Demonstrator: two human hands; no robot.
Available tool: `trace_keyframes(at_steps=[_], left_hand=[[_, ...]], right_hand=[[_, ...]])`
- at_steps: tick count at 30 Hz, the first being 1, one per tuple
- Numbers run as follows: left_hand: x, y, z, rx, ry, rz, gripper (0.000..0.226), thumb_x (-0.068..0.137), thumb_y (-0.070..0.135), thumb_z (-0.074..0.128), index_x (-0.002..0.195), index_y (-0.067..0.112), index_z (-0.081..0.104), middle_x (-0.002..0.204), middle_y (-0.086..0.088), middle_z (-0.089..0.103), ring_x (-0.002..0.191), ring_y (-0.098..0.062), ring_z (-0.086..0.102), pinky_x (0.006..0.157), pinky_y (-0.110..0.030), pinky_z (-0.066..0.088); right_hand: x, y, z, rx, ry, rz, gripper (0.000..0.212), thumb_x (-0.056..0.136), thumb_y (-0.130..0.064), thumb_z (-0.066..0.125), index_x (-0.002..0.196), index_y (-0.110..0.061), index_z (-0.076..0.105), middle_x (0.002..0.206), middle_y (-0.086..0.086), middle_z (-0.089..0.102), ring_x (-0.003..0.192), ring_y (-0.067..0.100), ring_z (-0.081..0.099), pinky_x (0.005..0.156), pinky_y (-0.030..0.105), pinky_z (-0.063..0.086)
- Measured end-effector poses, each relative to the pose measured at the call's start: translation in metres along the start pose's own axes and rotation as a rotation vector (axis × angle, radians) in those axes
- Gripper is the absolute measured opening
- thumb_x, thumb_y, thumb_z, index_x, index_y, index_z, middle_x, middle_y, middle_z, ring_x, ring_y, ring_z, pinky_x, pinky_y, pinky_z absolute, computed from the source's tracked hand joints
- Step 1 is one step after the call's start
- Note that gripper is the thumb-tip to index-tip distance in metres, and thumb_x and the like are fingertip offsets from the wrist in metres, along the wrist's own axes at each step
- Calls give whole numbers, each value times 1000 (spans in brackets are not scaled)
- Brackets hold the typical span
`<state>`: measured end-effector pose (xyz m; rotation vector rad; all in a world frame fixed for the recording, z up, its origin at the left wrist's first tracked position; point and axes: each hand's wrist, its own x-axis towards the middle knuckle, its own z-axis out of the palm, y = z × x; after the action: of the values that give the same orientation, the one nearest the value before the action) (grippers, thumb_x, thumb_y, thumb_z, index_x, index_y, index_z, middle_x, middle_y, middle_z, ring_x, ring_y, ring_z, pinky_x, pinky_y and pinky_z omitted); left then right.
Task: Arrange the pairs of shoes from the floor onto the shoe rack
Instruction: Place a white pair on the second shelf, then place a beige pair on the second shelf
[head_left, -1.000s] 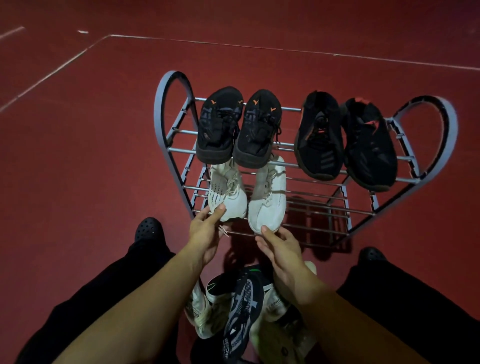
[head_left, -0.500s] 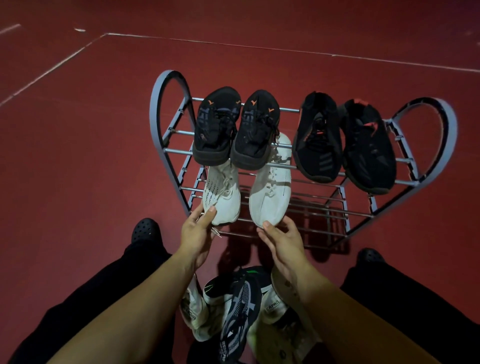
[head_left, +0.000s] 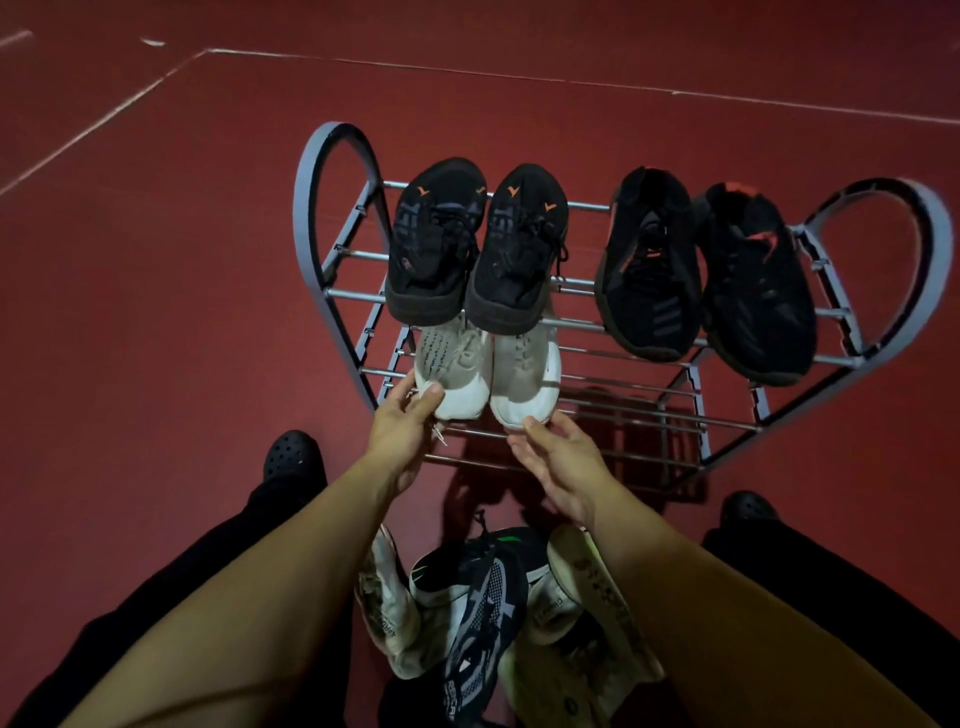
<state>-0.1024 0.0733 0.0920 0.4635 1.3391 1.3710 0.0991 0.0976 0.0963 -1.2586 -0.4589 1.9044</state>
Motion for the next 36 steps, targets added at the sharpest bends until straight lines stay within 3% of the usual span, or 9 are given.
trace_keyframes(at_steps=[3,5,8,14,17,22,27,31,36], left_hand=[[7,-4,0,67,73,-11,48,96,11,69,142,13,53,96,-3,74,91,-28,60,70,-34,49],[6,-5,-2,75,110,-25,56,94,9,71,144,15,46,106,-7,71,91,-23,65,75,-33,54],[1,-9,-7,125,104,-16,67,93,13,73,151,14,41,131,-14,66,114,-25,67,105,-44,51],[-29,-34,-24,387,118,-29,60,96,50,62,148,24,45,142,-9,58,131,-30,57,114,-53,43],[-48,-53,-38,570,69,-53,51,101,41,59,146,20,47,139,-2,56,124,-22,56,111,-44,44],[-69,-92,-64,818,-70,-171,47,100,26,63,143,13,52,132,-4,59,111,-16,59,95,-28,45],[-77,-135,-70,859,-152,-302,41,98,22,67,136,11,56,123,-2,62,102,-10,64,87,-18,52],[-74,-168,-61,849,-208,-376,46,95,22,70,137,10,54,128,-1,60,109,-11,61,101,-27,50],[-60,-202,-44,807,-200,-461,35,98,17,67,130,17,54,114,9,62,91,6,60,69,-2,47]], right_hand=[[1,-1,-1,-99,-8,23,45,96,-13,65,138,-13,50,120,15,70,93,24,74,73,28,61],[0,-2,-3,-171,-8,19,45,95,-18,67,138,-17,51,119,8,72,99,24,74,77,30,60],[-2,-2,-6,-271,-12,7,45,95,-22,68,137,-20,52,113,6,75,101,23,73,82,32,58],[-18,11,-35,-743,-3,-86,56,92,-25,71,141,-12,47,99,0,72,84,13,69,77,23,51],[-25,19,-59,-1060,-48,-94,56,93,-26,69,142,-12,47,112,1,66,95,14,66,78,19,47],[-28,43,-102,-1423,-67,-30,61,91,-37,69,144,-17,47,136,3,61,121,21,60,101,30,47],[-18,64,-139,-1394,-13,40,59,88,-29,72,140,-11,51,136,8,58,121,24,59,93,27,46],[-7,78,-165,-1468,-6,130,57,85,-44,69,136,-23,54,129,2,60,119,24,60,94,29,47],[36,118,-235,-1429,78,151,95,62,-66,72,142,-24,44,132,1,56,119,25,58,98,41,50]])
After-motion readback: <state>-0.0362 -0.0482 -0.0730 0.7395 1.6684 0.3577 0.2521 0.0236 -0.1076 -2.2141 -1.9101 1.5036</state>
